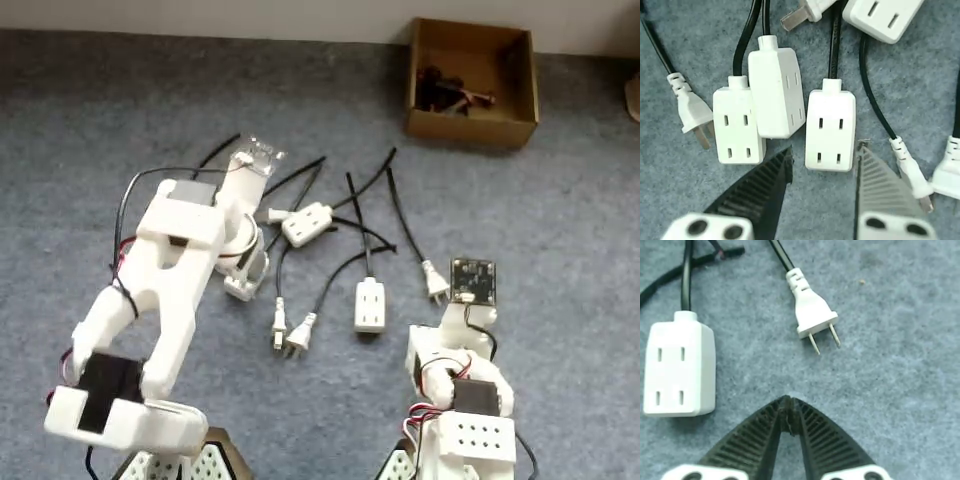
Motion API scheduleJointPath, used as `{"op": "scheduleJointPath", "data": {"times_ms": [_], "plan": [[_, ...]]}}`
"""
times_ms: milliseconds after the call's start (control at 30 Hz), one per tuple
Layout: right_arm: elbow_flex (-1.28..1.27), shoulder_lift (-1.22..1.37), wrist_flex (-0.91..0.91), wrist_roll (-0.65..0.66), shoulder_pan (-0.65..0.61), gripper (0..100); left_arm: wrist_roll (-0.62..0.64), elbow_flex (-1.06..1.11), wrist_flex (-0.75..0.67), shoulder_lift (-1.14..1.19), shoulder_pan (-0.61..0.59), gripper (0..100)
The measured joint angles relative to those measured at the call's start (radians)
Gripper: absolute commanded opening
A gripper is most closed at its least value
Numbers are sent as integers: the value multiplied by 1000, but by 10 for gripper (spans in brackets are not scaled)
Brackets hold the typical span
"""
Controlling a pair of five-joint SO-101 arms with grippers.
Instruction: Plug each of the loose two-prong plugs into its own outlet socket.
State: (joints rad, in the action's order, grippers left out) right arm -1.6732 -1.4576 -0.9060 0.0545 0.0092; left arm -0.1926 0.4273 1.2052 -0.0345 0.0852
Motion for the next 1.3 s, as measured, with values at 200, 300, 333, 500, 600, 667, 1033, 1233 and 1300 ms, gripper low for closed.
{"op": "scheduleJointPath", "data": {"times_ms": [200,300,333,500,600,667,1033,1233,1300], "plan": [[0,0,0,0,0,6,3,-78,0,137,2,253],[0,0,0,0,0,6,2,-84,0,172,8,253],[0,0,0,0,0,6,2,-84,0,181,8,253],[0,0,0,0,0,6,2,-84,0,210,8,252],[0,0,0,0,0,6,2,-84,0,229,8,252],[0,0,0,0,0,6,2,-84,0,244,8,229],[0,0,0,0,0,6,5,-84,0,278,9,85],[0,0,0,0,0,6,5,-84,0,278,9,84],[0,0,0,0,0,6,5,-84,0,278,9,84]]}}
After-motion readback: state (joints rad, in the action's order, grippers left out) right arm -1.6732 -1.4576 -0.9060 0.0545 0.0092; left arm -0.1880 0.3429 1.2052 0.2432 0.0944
